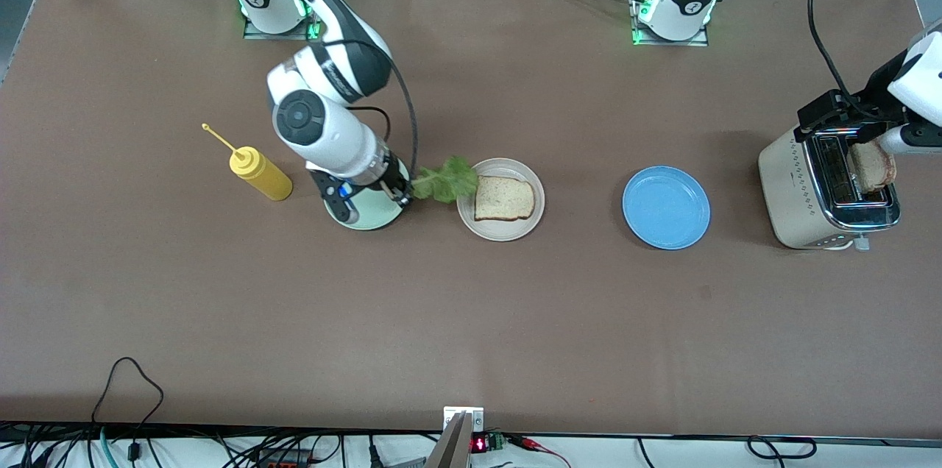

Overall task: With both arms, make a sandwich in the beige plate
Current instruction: 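Lift the lettuce and carry it to the beige plate with the right gripper, then lay the lettuce on the bread and open the right gripper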

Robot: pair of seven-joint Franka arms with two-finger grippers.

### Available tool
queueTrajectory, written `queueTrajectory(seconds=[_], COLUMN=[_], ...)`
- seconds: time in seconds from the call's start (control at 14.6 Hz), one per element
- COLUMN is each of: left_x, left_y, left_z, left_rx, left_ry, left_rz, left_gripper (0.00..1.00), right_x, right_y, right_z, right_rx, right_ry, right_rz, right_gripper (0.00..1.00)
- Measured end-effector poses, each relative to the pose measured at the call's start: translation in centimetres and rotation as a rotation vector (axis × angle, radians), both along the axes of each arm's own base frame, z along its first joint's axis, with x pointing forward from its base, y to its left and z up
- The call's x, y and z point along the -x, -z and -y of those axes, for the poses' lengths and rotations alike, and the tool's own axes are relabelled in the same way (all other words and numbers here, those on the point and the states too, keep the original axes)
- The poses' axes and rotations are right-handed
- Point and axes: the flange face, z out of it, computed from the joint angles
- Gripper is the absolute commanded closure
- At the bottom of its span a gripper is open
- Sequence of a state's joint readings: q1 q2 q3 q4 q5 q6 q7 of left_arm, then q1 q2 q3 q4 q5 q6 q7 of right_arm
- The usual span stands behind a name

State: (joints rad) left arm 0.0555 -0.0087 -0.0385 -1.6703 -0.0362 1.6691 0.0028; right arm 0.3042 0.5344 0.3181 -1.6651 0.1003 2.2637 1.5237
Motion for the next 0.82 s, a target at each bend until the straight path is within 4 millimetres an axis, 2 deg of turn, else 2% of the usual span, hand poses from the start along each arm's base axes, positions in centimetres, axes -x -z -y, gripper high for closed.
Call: queueTrajectory(seconds=[0.14, 0.27, 0.48, 0.69, 0.82], left_x=[0.0, 0.0, 0.0, 0.0, 0.0], left_y=[0.1, 0.2, 0.4, 0.6, 0.8], left_z=[-0.1, -0.1, -0.2, -0.8, -1.9], left_rx=[0.000, 0.000, 0.000, 0.001, 0.001], left_ry=[-0.001, -0.002, -0.004, -0.014, -0.034], left_rz=[-0.003, -0.008, -0.012, -0.016, -0.020], left_gripper=[0.00, 0.00, 0.00, 0.00, 0.00], right_x=[0.1, 0.0, -0.5, 0.6, 1.5], right_y=[2.3, 3.5, 4.4, 6.3, 7.7], right_z=[-2.5, -4.4, -6.3, -8.1, -9.0], right_rx=[-0.021, -0.043, -0.086, -0.094, -0.087], right_ry=[0.065, 0.118, 0.202, 0.233, 0.229], right_rz=[-0.011, -0.015, 0.001, -0.014, -0.030], right_gripper=[1.00, 1.00, 1.00, 0.99, 0.70])
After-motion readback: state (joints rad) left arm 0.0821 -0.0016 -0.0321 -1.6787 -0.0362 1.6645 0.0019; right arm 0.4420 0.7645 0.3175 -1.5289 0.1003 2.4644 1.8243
